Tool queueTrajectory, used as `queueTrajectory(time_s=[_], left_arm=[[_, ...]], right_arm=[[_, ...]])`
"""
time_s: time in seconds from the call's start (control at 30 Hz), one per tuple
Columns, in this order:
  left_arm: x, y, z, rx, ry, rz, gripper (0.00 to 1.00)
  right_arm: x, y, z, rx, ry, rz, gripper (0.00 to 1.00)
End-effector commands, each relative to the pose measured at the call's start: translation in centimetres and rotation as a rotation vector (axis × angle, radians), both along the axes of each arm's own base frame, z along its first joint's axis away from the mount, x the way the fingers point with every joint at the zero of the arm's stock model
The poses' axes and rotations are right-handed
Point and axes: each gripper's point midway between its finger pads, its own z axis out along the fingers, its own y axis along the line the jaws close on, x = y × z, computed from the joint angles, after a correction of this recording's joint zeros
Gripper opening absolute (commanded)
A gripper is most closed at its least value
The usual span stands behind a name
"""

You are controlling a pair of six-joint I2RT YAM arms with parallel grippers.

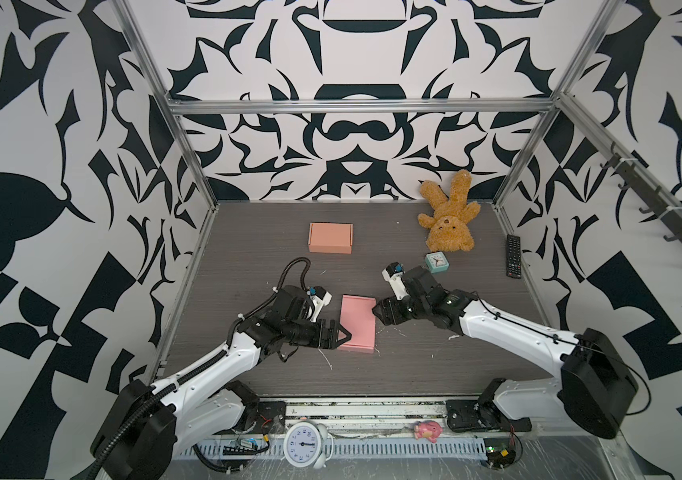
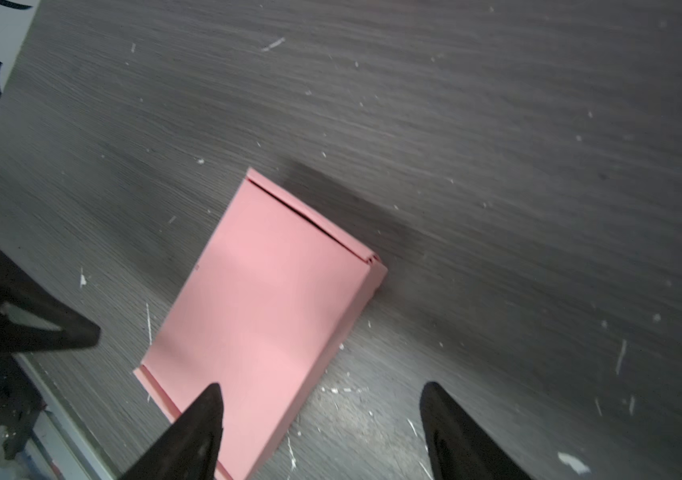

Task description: Fold the paper box

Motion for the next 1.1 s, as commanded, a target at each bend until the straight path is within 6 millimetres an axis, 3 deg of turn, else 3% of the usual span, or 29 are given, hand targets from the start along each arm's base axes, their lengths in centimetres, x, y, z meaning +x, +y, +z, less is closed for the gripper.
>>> queueTrajectory(time_s=[0.0, 0.23, 0.43, 0.73, 1.07], left_arm=[[-2.4, -1.1, 0.0, -0.028, 0.017, -0.09, 0.88], [-4.0, -3.5, -1.0, -0.058, -0.011, -0.155, 0.88], [-4.1, -4.7, -2.7, -0.043, -0.008, -0.148, 0.88], [-2.9, -4.9, -3.7, -0.018, -0.044, -0.09, 0.88], [-1.5, -4.7, -3.7, 0.004, -0.09, -0.028, 0.88]], right_arm=[[1.1, 2.1, 0.6, 0.021, 0.027, 0.085, 0.77], [4.5, 3.7, -0.2, -0.003, 0.041, 0.084, 0.77], [5.8, 4.9, -1.2, 0.002, 0.052, 0.093, 0.76], [5.4, 6.0, -3.3, 0.053, 0.139, 0.094, 0.72], [4.2, 6.3, -4.0, 0.078, 0.193, 0.115, 0.71]])
